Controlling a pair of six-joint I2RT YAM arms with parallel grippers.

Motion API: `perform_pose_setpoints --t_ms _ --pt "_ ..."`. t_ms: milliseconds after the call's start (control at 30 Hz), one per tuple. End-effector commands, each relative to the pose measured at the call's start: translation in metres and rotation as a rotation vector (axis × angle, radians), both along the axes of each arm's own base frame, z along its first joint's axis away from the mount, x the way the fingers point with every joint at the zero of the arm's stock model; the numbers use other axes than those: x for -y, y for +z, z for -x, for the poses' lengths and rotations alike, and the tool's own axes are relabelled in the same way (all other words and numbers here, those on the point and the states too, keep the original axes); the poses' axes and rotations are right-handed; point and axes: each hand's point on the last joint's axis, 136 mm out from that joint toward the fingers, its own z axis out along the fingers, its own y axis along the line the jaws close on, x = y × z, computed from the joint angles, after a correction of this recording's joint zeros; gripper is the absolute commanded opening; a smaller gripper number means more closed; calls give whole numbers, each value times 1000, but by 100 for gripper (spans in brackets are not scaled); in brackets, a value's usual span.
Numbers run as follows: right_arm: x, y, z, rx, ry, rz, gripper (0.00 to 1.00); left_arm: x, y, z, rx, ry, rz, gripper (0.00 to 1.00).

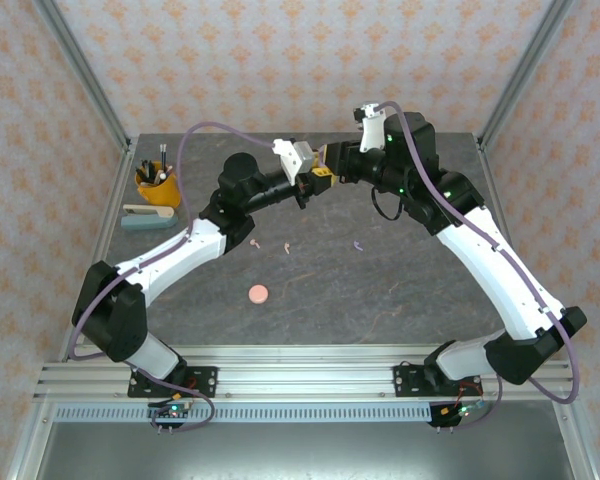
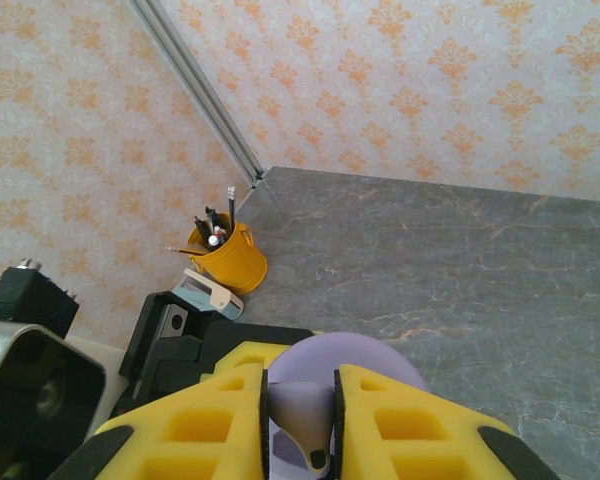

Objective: Insert wireless bluetooth earbuds into charging case

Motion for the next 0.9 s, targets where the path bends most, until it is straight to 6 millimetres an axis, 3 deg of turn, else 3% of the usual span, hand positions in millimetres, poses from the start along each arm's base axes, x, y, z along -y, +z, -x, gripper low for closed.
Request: perform_pose_setpoints --t_ms 0,867 --pt "2 11 -1 50 -18 -7 22 -3 31 16 71 -24 29 0" --pt "-15 -18 14 -41 133 65 20 -5 36 10 84 10 35 0"
